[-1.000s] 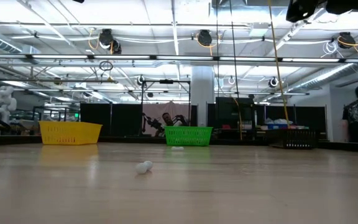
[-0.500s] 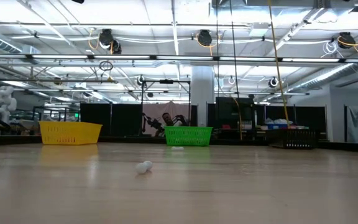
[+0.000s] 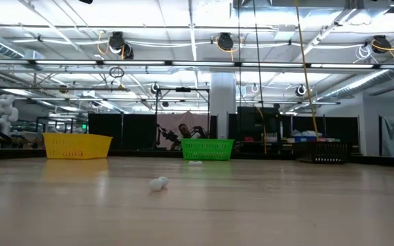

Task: Sort Halloween decoration
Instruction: Put the orange skeleton toy into the yellow bin

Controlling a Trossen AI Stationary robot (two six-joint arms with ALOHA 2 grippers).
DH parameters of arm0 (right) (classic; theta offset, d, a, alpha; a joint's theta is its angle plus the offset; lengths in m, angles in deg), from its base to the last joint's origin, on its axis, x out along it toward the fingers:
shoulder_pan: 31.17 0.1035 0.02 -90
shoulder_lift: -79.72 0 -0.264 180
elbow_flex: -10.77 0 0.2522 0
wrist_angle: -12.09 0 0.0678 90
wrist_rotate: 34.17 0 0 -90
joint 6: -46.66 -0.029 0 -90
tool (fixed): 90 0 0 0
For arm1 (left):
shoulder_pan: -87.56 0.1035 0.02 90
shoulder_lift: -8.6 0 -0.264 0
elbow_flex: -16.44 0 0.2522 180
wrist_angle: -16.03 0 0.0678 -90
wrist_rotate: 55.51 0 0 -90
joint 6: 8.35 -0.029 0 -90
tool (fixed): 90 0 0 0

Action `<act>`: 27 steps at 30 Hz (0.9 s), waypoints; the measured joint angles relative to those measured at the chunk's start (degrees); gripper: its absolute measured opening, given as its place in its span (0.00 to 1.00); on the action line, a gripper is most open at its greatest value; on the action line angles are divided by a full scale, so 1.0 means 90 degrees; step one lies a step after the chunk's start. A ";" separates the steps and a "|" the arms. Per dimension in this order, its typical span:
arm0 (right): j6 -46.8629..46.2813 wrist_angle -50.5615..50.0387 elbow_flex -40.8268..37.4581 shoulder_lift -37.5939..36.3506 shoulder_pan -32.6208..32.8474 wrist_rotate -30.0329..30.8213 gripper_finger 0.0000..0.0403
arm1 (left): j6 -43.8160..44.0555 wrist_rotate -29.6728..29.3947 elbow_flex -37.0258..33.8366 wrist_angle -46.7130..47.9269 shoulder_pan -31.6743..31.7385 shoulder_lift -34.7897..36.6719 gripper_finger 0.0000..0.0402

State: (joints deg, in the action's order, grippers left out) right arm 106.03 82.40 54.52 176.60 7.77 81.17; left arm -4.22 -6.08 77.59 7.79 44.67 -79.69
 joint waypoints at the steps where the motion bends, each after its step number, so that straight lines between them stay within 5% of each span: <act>1: -0.0001 0.0000 0.0000 0.0000 0.0000 0.0003 0.00 | -0.0001 0.0000 0.0000 0.0001 0.0000 0.0000 0.48; 27: -0.1885 -0.0042 0.0000 0.0000 0.0000 0.0007 0.00 | -0.0001 0.0001 0.0000 0.0000 0.0000 0.0000 0.48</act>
State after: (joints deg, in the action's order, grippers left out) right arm 89.07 82.03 54.52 176.60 7.77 81.24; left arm -4.23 -6.07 77.59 7.79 44.67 -79.69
